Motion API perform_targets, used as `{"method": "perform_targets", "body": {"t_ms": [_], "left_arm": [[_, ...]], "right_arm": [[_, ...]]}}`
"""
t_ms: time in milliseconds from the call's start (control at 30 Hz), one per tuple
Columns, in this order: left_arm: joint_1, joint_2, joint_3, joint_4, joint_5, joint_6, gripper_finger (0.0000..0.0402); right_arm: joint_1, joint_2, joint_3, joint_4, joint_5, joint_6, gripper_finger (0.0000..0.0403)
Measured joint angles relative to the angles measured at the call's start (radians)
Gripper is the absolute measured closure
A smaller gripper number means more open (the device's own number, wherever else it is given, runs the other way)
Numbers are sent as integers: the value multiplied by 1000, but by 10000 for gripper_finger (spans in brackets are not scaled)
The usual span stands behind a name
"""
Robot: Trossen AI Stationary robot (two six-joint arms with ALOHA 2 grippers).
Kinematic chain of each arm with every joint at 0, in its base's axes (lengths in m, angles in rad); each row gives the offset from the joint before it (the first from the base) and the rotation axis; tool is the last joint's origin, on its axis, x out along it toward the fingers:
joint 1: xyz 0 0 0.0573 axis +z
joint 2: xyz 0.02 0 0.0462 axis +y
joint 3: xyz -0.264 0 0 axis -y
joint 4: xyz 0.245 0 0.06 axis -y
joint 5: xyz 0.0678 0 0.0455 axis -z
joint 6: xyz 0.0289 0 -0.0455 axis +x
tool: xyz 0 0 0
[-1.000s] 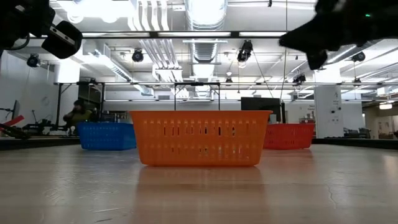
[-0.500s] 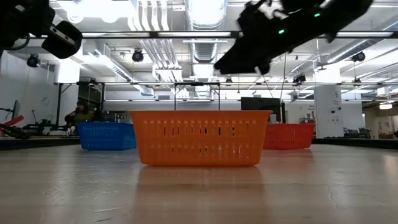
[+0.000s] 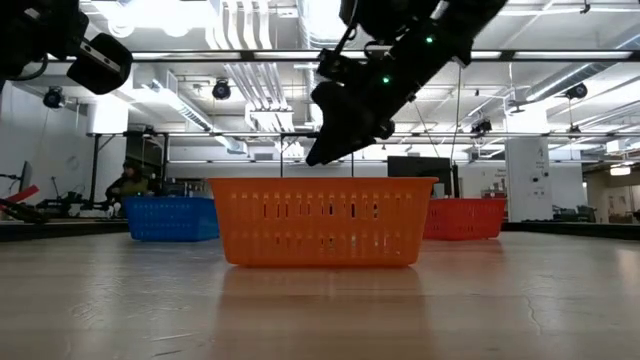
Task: Pick and place Stapler, Stapler remover, tape
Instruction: Put the blue tape into the red basket
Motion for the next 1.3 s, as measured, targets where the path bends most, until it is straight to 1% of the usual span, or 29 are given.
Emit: {"method": "perform_targets", "body": {"t_ms": [167,367,567,900,1300], "left_arm": [[0,0,0,0,0,0,362],[0,0,0,0,0,0,362],[0,0,0,0,0,0,362],[0,0,0,0,0,0,362],[0,0,0,0,0,0,362]], "right_arm": [[-27,36,63,-94,26,4,211],[-41,54,74,-136,24,3,214],[-46,54,52,-137,24,3,216],[-46,56,45,-126,21,49,227],[-46,56,27,-126,19,101,218]]}}
